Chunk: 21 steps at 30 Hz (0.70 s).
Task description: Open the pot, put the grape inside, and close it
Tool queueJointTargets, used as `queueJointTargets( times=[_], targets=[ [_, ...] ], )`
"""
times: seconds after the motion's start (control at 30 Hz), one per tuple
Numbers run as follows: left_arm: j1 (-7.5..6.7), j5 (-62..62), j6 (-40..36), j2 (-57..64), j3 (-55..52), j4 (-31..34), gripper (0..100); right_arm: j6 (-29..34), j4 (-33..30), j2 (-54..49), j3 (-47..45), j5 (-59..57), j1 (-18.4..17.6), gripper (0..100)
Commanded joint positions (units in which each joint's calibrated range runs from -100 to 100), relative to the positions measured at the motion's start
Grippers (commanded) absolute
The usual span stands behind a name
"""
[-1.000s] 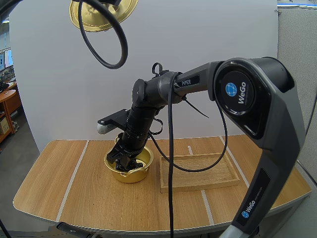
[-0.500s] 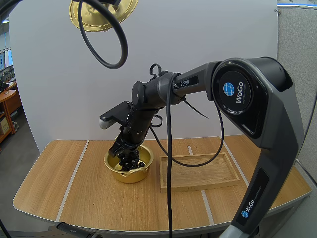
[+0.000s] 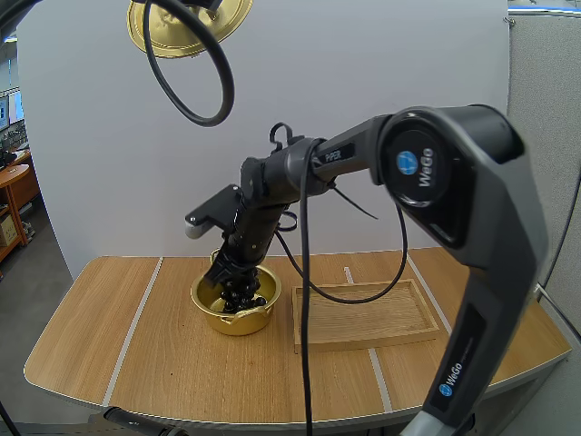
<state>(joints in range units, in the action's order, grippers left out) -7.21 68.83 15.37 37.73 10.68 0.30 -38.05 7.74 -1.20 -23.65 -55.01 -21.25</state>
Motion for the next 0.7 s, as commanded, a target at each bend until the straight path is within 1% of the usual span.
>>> queueJointTargets(
  times=[0.0,0.2,0.33,0.67],
  targets=[
    [-0.21,-1.9,-0.3,0.0,0.3,0.8,0,0.1,-0.9,4.6,0.0,2.2,0.1,0],
    [-0.21,-1.9,-0.3,0.0,0.3,0.8,0,0.1,-0.9,5.8,0.0,3.7,0.1,0],
    [-0.21,-1.9,-0.3,0.0,0.3,0.8,0,0.1,-0.9,4.8,0.0,3.6,0.1,0],
    [-0.21,-1.9,-0.3,0.0,0.3,0.8,0,1.5,-1.5,-4.8,0.0,5.0,0.5,0]
  ],
)
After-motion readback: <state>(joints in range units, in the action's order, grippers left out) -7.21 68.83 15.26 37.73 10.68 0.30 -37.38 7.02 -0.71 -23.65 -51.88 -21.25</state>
